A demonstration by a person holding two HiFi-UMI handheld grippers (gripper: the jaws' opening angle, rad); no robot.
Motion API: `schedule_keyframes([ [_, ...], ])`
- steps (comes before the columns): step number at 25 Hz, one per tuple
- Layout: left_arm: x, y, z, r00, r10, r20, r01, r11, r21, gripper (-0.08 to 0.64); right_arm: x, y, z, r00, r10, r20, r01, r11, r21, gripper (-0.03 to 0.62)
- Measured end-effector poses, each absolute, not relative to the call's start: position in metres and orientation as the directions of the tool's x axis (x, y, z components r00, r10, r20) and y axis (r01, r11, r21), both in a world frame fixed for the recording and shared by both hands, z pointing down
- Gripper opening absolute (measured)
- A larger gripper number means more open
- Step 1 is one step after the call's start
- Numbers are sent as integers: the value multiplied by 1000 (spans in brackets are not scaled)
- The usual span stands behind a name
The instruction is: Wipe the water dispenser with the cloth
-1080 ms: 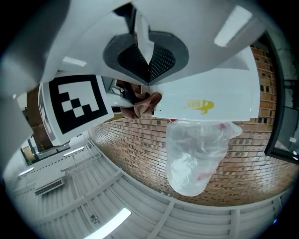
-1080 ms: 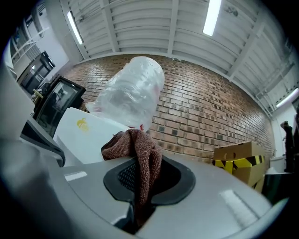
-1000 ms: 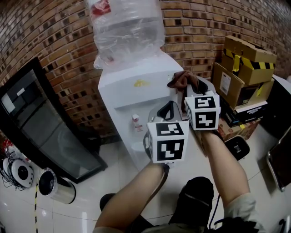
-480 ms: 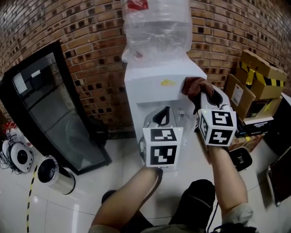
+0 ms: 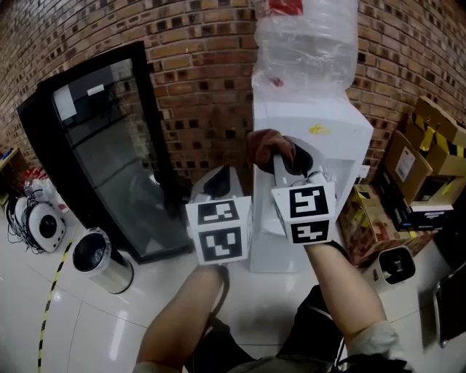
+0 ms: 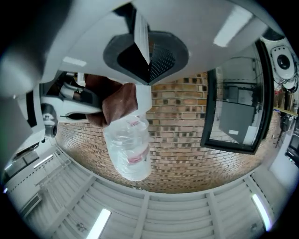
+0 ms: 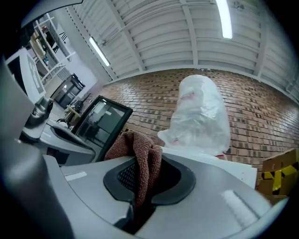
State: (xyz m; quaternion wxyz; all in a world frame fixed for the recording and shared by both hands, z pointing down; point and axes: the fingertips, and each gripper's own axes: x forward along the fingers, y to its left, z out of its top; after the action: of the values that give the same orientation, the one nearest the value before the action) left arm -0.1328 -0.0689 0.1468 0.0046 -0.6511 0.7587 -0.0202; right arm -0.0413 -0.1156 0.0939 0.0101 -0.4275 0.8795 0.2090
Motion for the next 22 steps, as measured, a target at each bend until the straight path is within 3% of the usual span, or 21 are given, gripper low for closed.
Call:
schedule_keyframes([
  [9, -171, -67, 170, -201, -978, 55, -979, 201, -14, 0, -99, -135, 134, -655, -749, -102, -711, 566, 417, 55],
  [22, -104, -108, 181, -85, -994, 75, -996, 84, -18, 0, -43, -156, 131, -602, -787, -135, -755, 507, 416, 55],
])
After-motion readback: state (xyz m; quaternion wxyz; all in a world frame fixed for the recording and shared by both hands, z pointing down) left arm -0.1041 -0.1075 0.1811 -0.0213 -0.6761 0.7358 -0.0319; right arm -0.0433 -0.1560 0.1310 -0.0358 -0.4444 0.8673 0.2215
